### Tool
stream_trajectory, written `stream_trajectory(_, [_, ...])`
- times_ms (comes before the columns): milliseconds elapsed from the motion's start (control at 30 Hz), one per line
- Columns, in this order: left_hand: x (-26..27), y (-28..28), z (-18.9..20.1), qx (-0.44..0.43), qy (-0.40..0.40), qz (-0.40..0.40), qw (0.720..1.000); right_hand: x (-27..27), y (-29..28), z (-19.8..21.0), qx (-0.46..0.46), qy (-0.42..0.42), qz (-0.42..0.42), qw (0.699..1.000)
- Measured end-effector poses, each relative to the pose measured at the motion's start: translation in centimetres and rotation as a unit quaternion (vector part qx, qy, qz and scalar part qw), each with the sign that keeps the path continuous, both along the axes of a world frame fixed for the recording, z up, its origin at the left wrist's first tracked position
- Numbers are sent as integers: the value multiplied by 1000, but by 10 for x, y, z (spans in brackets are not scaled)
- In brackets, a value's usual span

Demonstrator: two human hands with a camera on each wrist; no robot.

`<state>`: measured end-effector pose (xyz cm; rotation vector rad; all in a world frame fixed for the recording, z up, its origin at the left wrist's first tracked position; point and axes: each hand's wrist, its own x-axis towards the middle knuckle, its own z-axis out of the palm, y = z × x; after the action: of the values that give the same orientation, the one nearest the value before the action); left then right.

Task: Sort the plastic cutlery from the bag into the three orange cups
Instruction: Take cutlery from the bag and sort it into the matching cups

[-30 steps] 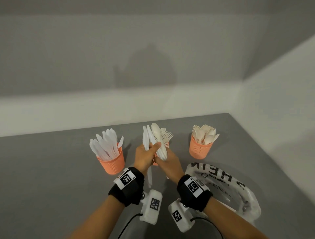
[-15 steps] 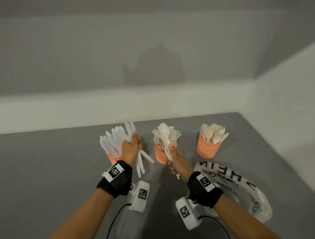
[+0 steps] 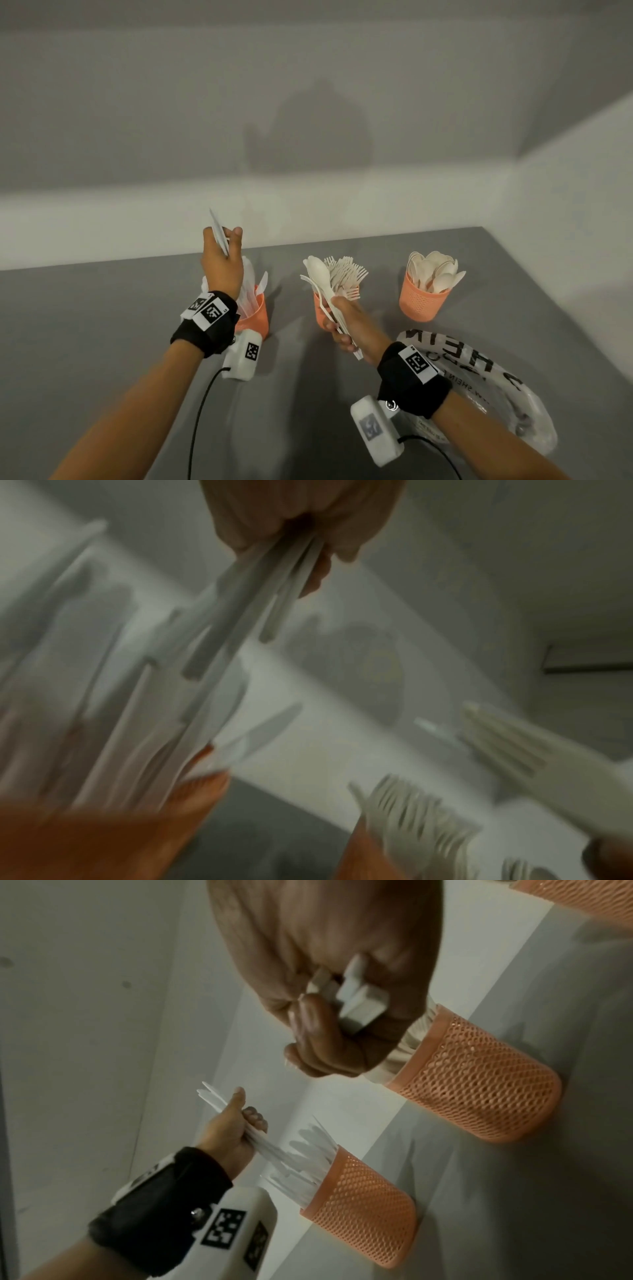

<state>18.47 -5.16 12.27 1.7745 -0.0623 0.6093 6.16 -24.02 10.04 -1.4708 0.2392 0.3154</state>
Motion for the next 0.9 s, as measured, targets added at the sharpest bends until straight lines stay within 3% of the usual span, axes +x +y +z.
stream_trajectory(167, [-1,-5,-44,-2,36,2,999,-2,-3,-1,18,-2,-6,1000])
stream_trajectory(300, [-5,-6,-59,20,57,-33,998,-3,-4,3,20,2,-6,1000])
stream_trajectory(433, [-5,-4,-66,118,17,-41,992,-3,-3,1,25,12,-17,999])
stream_trajectory(533, [1,2,-69,266,-35,-68,961,-3,-2,-2,29,3,-16,999])
stream_trajectory(633, [4,5,-68,414,-101,-48,904,-5,0,-2,27,-11,-6,1000])
stream_trajectory(733, [3,7,-63,520,-69,-17,851,-7,-1,-1,40,-10,3,999])
stream_trajectory(800, [0,6,-56,506,-46,0,861,-8,-3,-1,72,-3,10,997])
stream_trajectory(900, [-16,-7,-30,368,-90,-26,925,-9,-6,2,134,2,11,991])
